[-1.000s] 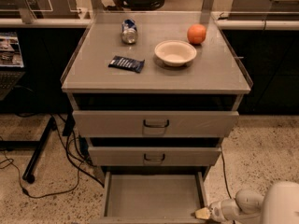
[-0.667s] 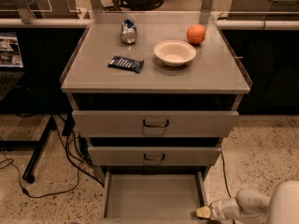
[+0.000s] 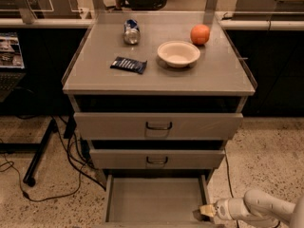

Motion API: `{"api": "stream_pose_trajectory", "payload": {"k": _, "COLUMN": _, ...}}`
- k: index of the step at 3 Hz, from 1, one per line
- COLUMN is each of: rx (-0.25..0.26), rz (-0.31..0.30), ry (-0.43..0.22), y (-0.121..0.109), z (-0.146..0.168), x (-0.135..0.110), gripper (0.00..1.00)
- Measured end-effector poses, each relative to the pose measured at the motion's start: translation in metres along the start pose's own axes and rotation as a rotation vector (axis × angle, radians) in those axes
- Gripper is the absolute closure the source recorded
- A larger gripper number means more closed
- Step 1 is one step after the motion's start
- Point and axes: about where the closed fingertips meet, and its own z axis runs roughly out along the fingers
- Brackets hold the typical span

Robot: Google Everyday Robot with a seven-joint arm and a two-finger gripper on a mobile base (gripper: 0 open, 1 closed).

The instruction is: Open bottom drawer

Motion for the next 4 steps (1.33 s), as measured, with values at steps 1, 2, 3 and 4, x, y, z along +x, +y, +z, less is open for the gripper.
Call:
{"api": "stream_pose_trajectory", "payload": {"k": 1, "rx": 0.0, "rz": 0.0, "ry": 0.0, "y": 0.0, "z": 0.0001, "x": 0.0, "gripper": 0.59}}
{"api": "stream_pose_trajectory", "payload": {"k": 2, "rx": 0.0, "rz": 0.0, "ry": 0.0, "y": 0.0, "z": 0.0001, "x": 0.0, "gripper": 0.28}}
{"api": "stream_pose_trajectory", "payload": {"k": 3, "rx": 0.0, "rz": 0.0, "ry": 0.0, "y": 0.0001, "z": 0.0001, "x": 0.0001, "gripper": 0.05}}
{"api": "stream_pose_trajectory", "payload": {"k": 4, "rx": 0.0, "rz": 0.0, "ry": 0.0, "y": 0.0001, "z": 0.0001, "x": 0.0001, "gripper": 0.0}}
